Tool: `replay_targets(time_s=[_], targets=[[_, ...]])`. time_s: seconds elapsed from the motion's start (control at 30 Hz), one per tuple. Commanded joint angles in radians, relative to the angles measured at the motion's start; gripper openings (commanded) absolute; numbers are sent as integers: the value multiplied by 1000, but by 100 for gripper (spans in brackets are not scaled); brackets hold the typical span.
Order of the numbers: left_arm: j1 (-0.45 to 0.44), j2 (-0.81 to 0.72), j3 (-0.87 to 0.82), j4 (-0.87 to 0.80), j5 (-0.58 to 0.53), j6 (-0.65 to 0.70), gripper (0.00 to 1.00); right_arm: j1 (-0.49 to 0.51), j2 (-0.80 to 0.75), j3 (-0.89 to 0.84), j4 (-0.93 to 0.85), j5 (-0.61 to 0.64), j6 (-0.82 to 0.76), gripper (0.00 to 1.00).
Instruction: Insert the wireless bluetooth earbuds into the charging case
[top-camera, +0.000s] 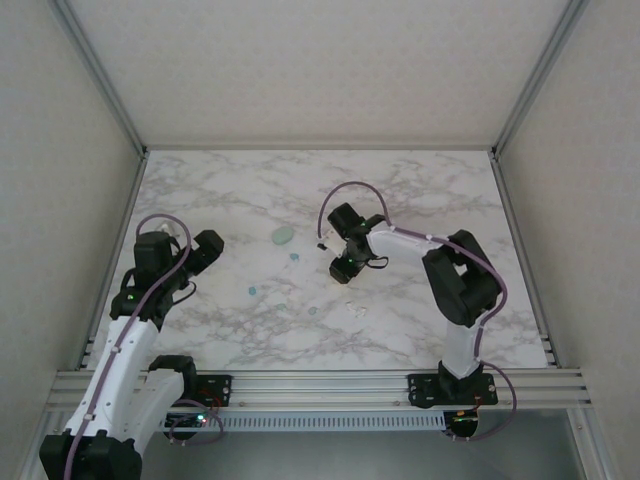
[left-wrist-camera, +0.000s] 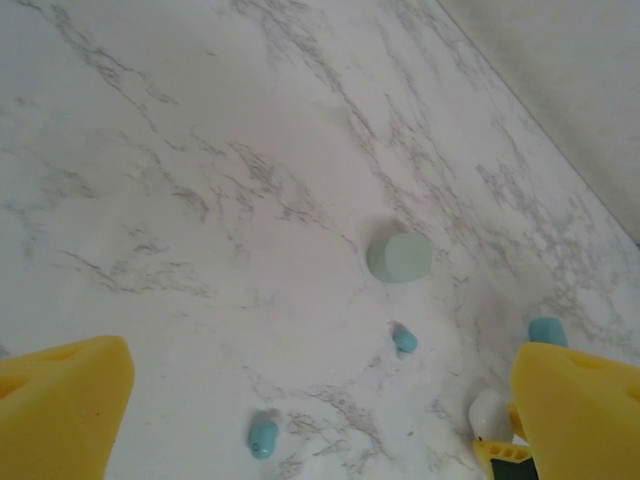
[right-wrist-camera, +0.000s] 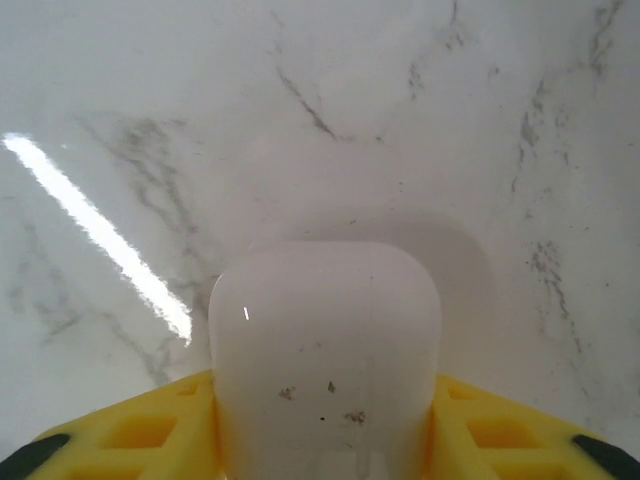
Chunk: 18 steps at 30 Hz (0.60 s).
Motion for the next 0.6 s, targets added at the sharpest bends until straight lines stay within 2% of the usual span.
replay_targets(time_s=[0.0, 0.13, 0.3, 0.57], targets=[[-21, 36, 19, 77, 122, -37, 93, 8, -192, -41, 97, -97, -15, 40], [-102, 101, 74, 171, 210, -35, 89, 10, -402, -126, 227, -169, -112, 40], [-249, 219, 203, 255, 310, -10, 83, 29, -623, -287, 440, -237, -389, 36], [-437, 310, 379, 278, 375, 96, 79, 33, -696, -276, 486, -192, -441, 35]])
